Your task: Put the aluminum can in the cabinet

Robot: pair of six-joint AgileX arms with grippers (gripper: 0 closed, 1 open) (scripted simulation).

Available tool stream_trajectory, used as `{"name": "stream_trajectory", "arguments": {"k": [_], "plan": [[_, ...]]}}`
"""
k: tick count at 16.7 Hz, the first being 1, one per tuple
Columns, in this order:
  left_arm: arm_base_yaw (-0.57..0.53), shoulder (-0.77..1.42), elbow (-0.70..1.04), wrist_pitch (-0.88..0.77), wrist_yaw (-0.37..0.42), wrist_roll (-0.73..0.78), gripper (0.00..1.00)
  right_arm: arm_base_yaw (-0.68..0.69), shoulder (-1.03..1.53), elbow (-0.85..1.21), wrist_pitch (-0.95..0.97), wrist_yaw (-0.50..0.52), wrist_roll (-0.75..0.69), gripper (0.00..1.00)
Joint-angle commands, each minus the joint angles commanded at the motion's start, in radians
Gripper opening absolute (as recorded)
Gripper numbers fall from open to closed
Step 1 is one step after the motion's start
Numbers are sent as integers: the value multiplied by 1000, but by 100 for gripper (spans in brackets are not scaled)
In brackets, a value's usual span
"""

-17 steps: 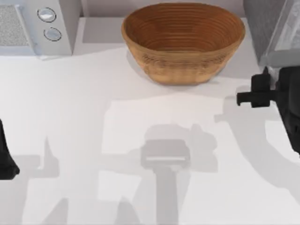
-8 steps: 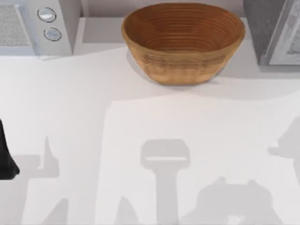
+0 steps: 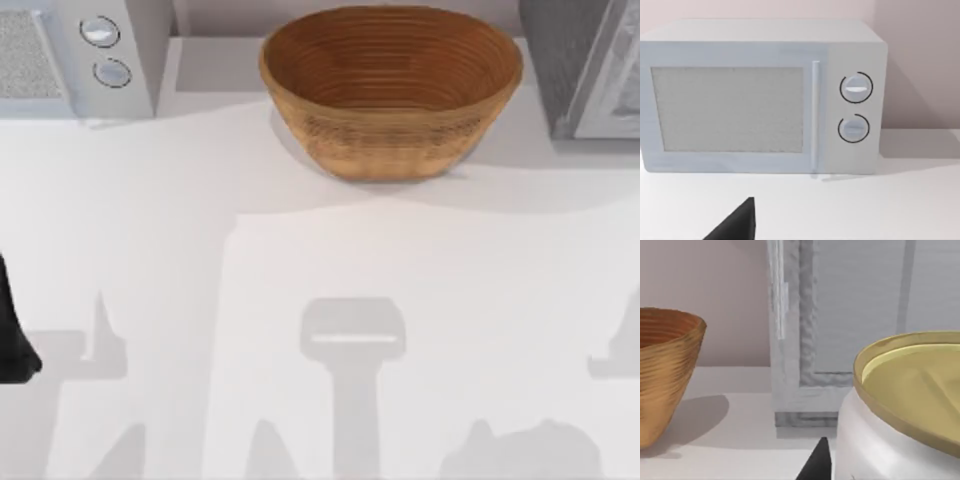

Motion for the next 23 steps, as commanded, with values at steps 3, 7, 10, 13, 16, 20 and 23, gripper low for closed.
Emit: {"name": "stream_trajectory", "arguments": {"k": [3,7,10,13,16,20,23], "plan": [[0,0,0,0,0,0,100,-4,-21,-10,-1,-14,-1,0],[0,0,0,0,0,0,100,-1,-16,-7,0,-13,1,0],[0,0,0,0,0,0,100,11,41,56,-17,-8,2,0],[0,0,0,0,0,0,100,33,174,215,-58,8,4,0],[0,0,0,0,0,0,100,59,358,449,-117,35,5,0],[0,0,0,0,0,0,100,93,645,828,-209,82,7,0],[0,0,0,0,0,0,100,119,861,1122,-279,117,9,0]]}}
